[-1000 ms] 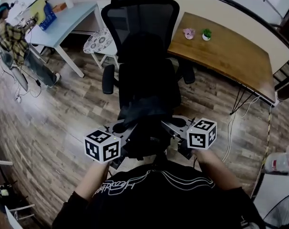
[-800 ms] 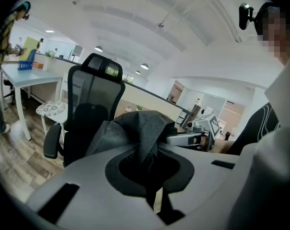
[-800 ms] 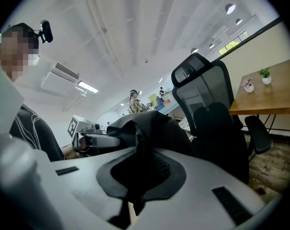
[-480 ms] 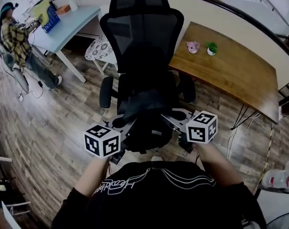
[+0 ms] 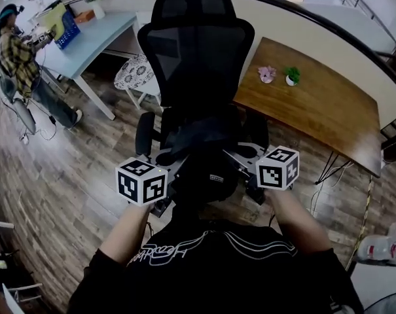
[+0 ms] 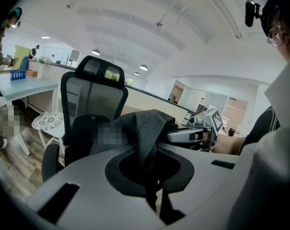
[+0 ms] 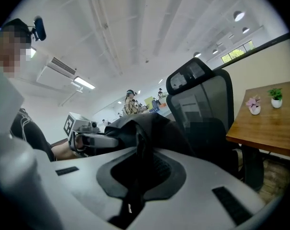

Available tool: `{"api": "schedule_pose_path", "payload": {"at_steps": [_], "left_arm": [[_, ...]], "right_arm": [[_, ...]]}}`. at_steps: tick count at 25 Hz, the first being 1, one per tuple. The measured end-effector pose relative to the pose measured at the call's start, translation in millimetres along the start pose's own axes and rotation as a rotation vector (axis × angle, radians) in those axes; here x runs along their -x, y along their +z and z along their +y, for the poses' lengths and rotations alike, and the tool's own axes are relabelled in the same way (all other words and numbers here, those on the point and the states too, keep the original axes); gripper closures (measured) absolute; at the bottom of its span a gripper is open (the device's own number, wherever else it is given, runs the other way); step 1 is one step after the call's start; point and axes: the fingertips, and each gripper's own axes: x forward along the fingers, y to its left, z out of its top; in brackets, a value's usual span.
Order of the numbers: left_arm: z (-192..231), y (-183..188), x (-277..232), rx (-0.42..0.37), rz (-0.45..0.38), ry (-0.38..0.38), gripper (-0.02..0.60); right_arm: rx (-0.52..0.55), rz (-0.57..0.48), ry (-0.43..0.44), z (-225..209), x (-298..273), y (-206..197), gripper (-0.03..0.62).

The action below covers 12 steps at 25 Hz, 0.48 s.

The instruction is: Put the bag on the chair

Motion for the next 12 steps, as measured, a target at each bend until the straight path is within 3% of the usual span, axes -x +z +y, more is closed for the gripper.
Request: {"api": "schedule_pose_path", "payload": {"at_steps": [12], "left_arm": [[85, 47, -58, -0.016, 0.078, -0.083, 0.548]], "right_arm": [[-0.084, -0.006, -0.125, -74, -61, 41, 0.586]]}}
